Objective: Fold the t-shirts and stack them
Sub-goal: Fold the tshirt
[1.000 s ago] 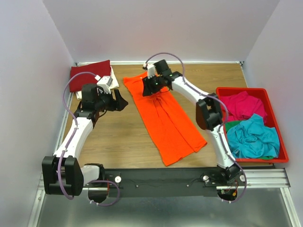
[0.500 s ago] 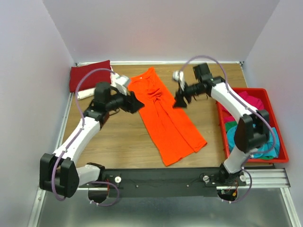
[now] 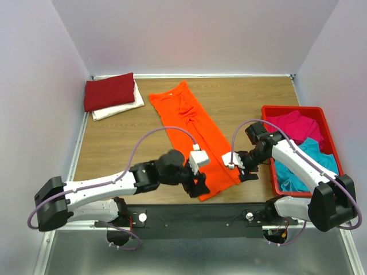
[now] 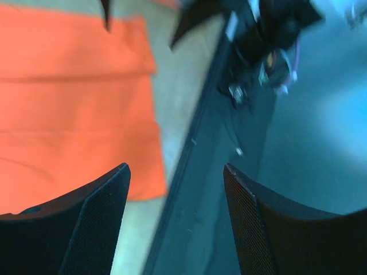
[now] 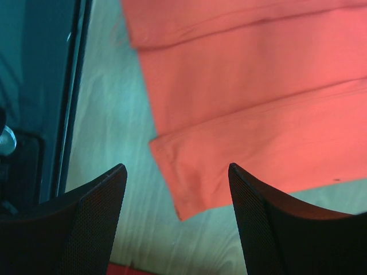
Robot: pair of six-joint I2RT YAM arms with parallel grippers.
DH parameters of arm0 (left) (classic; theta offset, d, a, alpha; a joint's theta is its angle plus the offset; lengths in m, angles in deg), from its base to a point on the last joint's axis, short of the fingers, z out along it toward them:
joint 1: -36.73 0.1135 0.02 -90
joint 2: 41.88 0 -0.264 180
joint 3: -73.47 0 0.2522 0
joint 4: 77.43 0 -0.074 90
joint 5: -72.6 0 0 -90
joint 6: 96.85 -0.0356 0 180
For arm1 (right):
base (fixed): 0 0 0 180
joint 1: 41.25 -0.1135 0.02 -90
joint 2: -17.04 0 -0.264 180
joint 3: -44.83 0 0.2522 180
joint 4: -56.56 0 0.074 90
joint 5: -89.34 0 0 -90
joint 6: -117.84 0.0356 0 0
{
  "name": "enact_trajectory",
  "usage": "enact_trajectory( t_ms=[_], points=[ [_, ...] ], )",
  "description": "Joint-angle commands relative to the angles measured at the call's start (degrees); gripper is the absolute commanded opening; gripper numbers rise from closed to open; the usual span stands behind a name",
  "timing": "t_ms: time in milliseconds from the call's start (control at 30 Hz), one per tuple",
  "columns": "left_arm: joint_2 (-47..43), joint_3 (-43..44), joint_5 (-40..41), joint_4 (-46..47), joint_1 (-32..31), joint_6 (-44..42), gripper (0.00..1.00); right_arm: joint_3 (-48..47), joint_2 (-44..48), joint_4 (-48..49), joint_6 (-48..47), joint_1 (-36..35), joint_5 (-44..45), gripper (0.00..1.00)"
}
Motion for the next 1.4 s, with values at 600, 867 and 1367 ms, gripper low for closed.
enact_trajectory(
  t_ms=[600,867,1367],
  points=[
    [21.49,1.14,23.71,3.8,-17.71,1.71,0.74,8.07,-0.46,2.32,-9.28,4.78,6.22,0.75],
    [20.18,-0.44,24.5,2.74,-18.06,5.14,0.73,8.78,-0.46,3.29,-9.46,4.96,5.87,0.75],
    [20.62,-1.14,24.5,1.43,-18.94,6.81,0.73,8.86,-0.9,4.26,-9.2,5.13,5.34,0.74]
  ],
)
